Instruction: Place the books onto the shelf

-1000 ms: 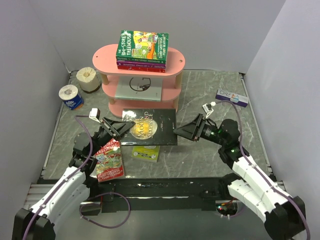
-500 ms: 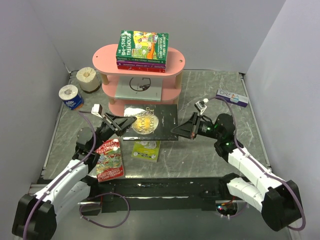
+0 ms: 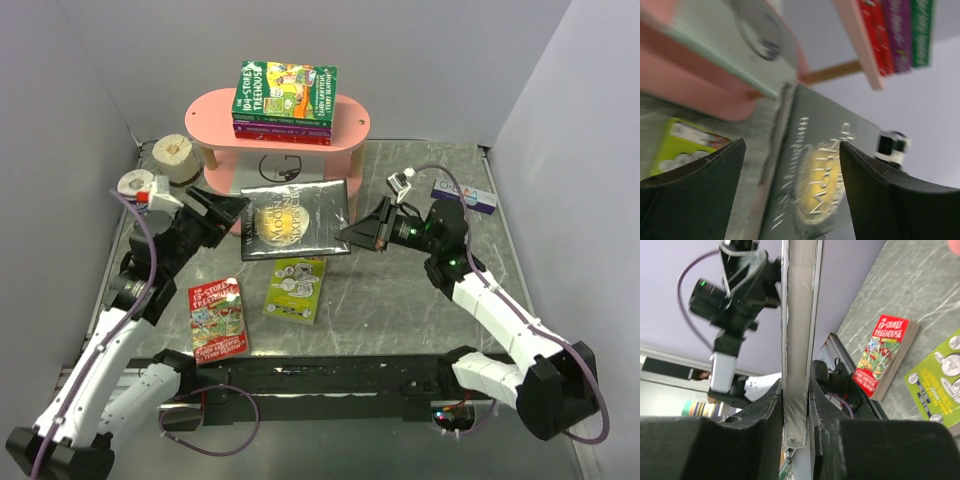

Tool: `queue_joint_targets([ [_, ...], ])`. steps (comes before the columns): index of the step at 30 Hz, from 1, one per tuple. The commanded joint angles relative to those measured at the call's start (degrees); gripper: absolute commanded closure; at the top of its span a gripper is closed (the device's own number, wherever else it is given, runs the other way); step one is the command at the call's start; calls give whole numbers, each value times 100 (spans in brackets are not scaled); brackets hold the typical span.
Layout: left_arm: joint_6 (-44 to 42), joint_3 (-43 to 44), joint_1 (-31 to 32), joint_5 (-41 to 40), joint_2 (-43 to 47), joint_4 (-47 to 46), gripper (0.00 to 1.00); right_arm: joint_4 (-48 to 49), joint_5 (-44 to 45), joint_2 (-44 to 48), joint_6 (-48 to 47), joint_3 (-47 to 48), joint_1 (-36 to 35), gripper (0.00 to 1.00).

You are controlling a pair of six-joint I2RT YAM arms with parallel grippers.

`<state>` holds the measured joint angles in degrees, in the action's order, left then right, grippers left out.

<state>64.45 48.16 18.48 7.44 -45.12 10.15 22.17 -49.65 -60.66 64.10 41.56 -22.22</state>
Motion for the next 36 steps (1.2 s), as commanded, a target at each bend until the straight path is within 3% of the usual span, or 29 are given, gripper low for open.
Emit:
queue_joint_targets([
  [1, -487, 246, -55, -1841, 450, 2174, 18, -20, 122, -296, -283, 774, 42, 100],
  [5, -380, 36, -81, -2544, 1092, 2378, 15, 32, 104, -542, -214, 933, 77, 100],
  [10, -380, -53, -81, -2722, 1567, 2289, 13, 981, 78, -736, 339, 819, 104, 100],
  [25, -248, -299, -81, -2678, 1647, 2061, 13, 2317, 491, -1553, 1473, 660, 288, 100],
  [36, -187, -457, -81, -2528, 1612, 1806, 14, 2397, 869, -2248, 1580, 1187, 323, 100],
])
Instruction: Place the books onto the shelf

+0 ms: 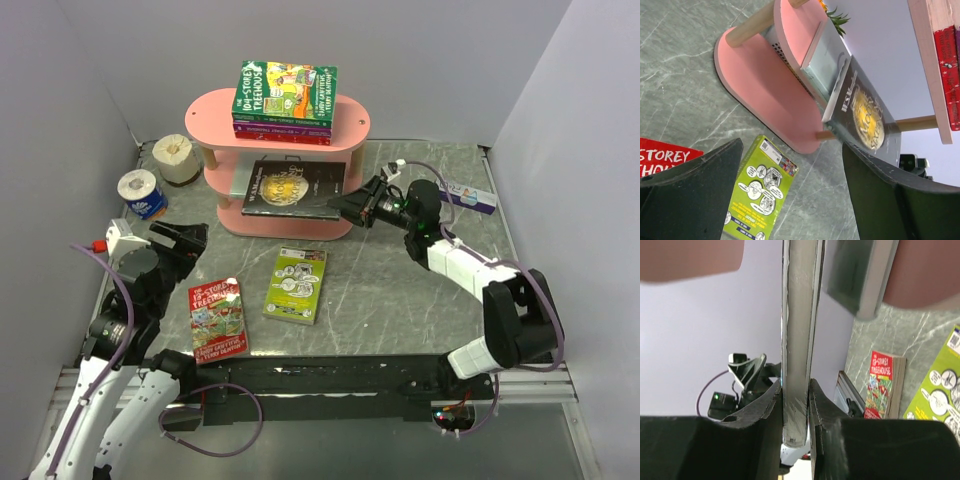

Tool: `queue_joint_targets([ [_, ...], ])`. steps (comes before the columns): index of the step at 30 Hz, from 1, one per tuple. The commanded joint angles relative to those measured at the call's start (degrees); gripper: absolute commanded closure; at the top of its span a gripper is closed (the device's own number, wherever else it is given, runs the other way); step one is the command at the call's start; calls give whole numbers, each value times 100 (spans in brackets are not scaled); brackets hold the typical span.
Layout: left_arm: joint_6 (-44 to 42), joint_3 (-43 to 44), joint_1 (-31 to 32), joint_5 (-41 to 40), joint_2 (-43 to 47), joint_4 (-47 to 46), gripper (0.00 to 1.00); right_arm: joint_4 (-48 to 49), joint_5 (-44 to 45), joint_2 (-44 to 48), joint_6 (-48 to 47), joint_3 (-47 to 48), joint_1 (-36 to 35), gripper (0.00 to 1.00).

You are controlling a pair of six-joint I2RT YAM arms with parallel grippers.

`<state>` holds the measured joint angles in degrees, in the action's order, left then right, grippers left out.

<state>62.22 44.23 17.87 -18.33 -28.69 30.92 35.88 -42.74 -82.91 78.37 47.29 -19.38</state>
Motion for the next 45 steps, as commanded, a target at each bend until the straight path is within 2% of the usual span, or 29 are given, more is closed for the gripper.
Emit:
queue_joint_targets([
  [1, 45, -89, -20, 92, -40, -314, 14, 966, 187, -67, 126, 650, 39, 100],
  [9, 133, -292, -20, 347, -155, -543, 15, 1211, 345, -532, 337, 772, 22, 100],
  [37, 124, -494, -20, 664, -269, -798, 16, 7, 91, -1429, -58, 2030, -216, 100],
  [39, 115, -512, -20, 699, -286, -807, 16, -124, 47, -1403, -137, 1986, -207, 91],
  [40, 115, -503, -20, 708, -304, -807, 16, -186, 29, -1394, -172, 1977, -207, 82],
  [43, 115, -538, -20, 743, -304, -824, 16, -467, 11, -1333, -322, 1951, -207, 68],
  [45, 124, -564, -20, 769, -322, -850, 17, -634, -24, -1315, -427, 1968, -216, 64],
])
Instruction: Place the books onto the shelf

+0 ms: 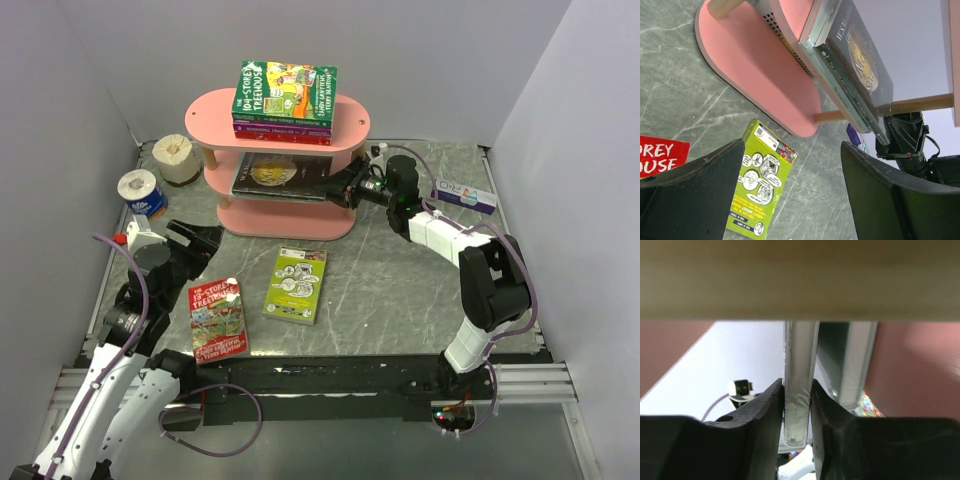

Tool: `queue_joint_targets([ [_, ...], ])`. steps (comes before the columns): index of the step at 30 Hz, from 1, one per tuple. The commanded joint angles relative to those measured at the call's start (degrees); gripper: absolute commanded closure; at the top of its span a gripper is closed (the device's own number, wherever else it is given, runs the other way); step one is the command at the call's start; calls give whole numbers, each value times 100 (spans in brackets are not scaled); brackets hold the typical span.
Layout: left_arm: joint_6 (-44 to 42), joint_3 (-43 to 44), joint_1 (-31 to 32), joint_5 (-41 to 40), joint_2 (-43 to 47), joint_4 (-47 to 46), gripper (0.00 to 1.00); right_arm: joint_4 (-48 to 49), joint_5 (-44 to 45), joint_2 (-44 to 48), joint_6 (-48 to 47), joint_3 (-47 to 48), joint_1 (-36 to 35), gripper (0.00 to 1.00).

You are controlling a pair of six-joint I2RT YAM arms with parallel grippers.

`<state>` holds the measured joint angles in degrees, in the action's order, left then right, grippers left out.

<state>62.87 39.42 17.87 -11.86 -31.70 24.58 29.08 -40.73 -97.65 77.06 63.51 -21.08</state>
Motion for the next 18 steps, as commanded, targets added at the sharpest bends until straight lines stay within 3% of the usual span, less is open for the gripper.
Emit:
queue_joint_targets([
  [1, 67, -92, -20, 131, -20, -234, 17, -129, -251, 158, -340, 355, -45, 60],
  [9, 50, -101, -20, 228, -134, -278, 17, -1588, -190, 281, -1183, 856, -28, 51],
  [18, -12, -75, -20, 254, -205, -278, 17, -3310, 153, 421, -2203, 1463, 8, 48],
])
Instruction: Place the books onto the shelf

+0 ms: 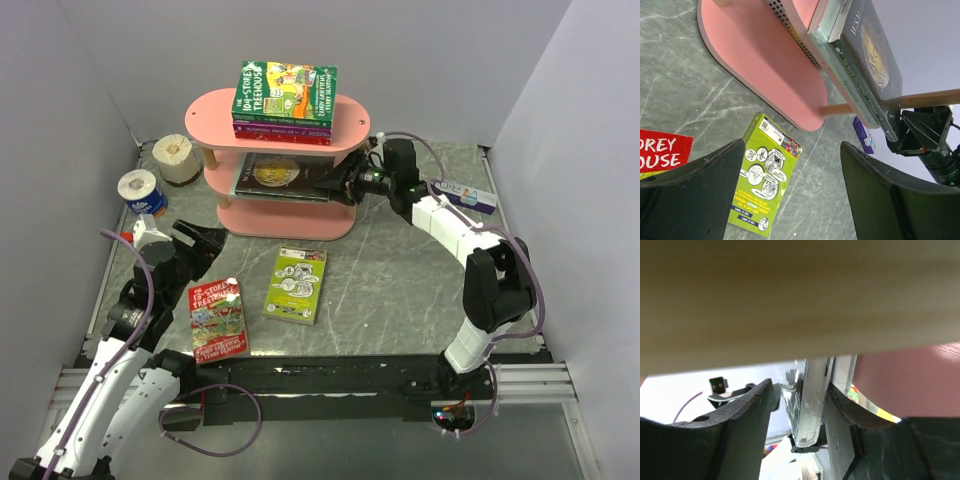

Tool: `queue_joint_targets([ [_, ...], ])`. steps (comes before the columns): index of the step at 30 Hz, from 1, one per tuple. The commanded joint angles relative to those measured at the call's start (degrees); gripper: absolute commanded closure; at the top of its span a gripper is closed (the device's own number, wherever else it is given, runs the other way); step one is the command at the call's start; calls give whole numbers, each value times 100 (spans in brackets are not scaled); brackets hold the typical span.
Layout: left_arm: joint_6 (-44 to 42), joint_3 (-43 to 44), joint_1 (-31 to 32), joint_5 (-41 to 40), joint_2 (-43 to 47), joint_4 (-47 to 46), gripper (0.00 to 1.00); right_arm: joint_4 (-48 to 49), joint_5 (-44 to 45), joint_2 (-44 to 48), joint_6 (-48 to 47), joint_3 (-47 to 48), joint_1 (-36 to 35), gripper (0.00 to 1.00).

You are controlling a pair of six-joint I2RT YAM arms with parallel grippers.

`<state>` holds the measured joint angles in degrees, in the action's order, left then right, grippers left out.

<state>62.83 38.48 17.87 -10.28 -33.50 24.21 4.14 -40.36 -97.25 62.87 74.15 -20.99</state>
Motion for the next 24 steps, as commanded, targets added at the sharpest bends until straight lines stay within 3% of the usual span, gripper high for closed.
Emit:
queue_joint_targets([
  [1, -7, 19, -20, 105, -34, -250, 17, -888, 142, 400, -837, 416, 16, 48],
  [16, -112, 98, -20, 114, -183, -250, 17, -2284, 748, 699, -1751, 829, 52, 46],
  [24, -499, 607, -38, -88, -613, -337, 14, -2638, 1346, 1770, -2174, 216, 139, 45],
])
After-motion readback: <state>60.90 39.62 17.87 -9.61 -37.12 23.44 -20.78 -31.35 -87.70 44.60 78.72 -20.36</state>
